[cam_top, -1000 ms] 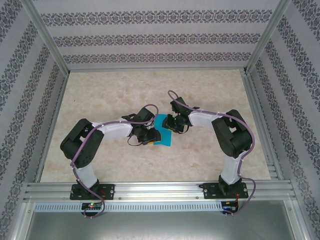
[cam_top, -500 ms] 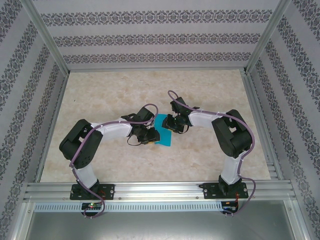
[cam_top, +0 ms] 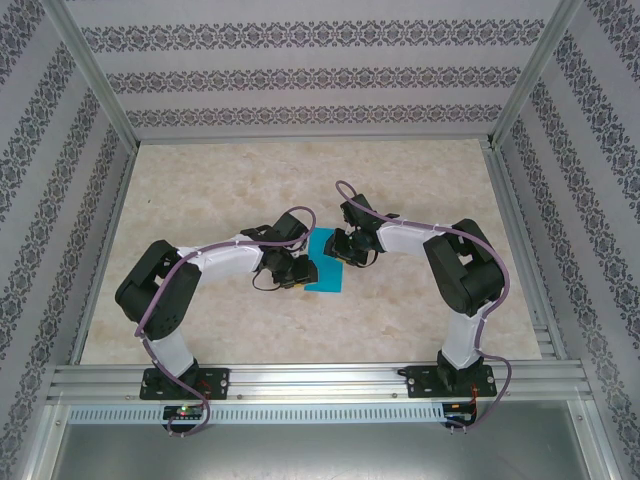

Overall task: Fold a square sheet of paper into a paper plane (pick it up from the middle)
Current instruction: Fold the triangle a second time at the center of the table.

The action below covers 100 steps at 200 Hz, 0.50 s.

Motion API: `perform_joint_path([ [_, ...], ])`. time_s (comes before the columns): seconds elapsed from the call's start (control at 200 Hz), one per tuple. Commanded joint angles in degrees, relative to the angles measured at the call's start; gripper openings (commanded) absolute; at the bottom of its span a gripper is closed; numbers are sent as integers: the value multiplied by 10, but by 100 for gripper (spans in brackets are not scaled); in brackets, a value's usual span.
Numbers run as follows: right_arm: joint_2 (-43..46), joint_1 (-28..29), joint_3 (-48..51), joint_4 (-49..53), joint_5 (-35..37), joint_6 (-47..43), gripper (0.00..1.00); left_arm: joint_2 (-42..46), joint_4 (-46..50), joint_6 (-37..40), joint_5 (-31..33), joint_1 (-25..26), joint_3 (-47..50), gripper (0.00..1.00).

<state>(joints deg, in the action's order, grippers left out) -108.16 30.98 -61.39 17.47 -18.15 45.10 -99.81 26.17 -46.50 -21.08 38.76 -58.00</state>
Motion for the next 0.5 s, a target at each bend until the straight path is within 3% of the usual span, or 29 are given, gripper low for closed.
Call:
perform_joint_path([
  [0.0, -59, 1, 25, 19, 44, -7, 35, 3, -9, 13, -3, 7, -15, 33],
  [0.495, -62, 2, 26, 17, 42, -7, 35, -16, -172, -4, -45, -28, 20, 38],
])
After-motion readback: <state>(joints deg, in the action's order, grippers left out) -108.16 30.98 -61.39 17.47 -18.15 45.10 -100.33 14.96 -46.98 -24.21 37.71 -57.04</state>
